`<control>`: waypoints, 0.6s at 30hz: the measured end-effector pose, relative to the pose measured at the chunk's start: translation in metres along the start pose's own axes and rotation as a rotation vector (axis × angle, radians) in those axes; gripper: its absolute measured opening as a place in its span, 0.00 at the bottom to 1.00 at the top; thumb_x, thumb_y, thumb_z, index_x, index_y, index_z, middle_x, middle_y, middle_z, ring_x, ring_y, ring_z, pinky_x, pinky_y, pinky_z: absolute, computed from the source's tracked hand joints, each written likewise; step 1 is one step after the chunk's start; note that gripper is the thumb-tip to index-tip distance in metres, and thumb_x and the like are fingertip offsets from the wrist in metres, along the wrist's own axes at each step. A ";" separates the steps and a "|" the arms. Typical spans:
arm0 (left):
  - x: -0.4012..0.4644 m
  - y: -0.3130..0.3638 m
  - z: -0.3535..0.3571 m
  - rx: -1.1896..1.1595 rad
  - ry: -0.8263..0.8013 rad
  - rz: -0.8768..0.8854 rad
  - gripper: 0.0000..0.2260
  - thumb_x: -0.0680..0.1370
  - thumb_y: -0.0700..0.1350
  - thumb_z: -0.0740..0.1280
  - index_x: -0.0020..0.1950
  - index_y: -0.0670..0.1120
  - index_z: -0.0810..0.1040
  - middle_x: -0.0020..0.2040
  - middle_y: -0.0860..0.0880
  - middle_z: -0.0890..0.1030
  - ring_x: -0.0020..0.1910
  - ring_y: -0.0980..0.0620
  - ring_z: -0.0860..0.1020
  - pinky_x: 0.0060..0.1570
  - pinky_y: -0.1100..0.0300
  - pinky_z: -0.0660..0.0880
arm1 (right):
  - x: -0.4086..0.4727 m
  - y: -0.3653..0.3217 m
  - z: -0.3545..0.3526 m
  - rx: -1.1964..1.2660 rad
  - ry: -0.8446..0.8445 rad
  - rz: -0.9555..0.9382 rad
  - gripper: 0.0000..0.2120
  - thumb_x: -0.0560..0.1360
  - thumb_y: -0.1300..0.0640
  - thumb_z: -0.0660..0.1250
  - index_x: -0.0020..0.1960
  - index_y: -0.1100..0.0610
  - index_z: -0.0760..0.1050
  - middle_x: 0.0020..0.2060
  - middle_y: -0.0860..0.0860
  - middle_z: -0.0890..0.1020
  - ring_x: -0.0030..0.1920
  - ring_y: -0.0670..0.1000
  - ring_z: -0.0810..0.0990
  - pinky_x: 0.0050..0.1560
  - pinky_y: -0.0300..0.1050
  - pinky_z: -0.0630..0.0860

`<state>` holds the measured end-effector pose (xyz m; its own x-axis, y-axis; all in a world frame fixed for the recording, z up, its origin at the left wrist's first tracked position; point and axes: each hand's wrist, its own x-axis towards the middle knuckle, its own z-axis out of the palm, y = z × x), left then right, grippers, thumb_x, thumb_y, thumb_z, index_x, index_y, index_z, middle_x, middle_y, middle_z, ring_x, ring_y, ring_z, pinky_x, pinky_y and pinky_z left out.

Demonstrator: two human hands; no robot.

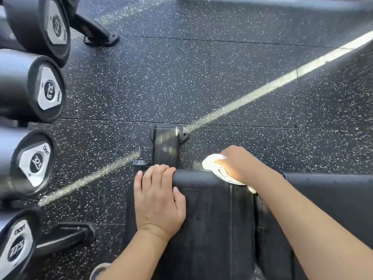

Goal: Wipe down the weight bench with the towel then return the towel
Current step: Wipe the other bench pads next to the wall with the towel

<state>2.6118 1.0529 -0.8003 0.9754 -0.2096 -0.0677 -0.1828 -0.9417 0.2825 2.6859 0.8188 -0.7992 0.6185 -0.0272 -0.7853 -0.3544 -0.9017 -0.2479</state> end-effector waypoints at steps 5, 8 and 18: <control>-0.002 -0.003 -0.001 -0.062 0.009 -0.002 0.21 0.74 0.49 0.61 0.65 0.45 0.79 0.64 0.47 0.79 0.67 0.41 0.76 0.75 0.39 0.63 | -0.010 -0.060 0.009 -0.157 0.048 -0.114 0.11 0.78 0.50 0.62 0.43 0.56 0.77 0.39 0.54 0.80 0.42 0.60 0.80 0.40 0.47 0.72; -0.001 -0.003 -0.007 -0.180 0.022 -0.098 0.26 0.72 0.50 0.61 0.68 0.41 0.75 0.65 0.43 0.77 0.67 0.39 0.74 0.76 0.41 0.62 | 0.003 -0.120 0.025 -0.301 0.048 -0.251 0.17 0.79 0.48 0.60 0.56 0.58 0.81 0.46 0.55 0.80 0.51 0.62 0.81 0.44 0.46 0.73; -0.104 -0.084 -0.019 -0.384 -0.156 -0.420 0.30 0.81 0.68 0.51 0.74 0.51 0.67 0.69 0.53 0.72 0.69 0.49 0.70 0.71 0.46 0.68 | -0.017 -0.248 0.064 -0.644 0.112 -0.307 0.16 0.82 0.53 0.60 0.62 0.62 0.79 0.60 0.59 0.83 0.59 0.61 0.81 0.54 0.49 0.76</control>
<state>2.5284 1.1594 -0.7985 0.9198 0.0968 -0.3803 0.3010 -0.7959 0.5253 2.7181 1.0707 -0.7611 0.7040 0.2552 -0.6628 0.3092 -0.9502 -0.0375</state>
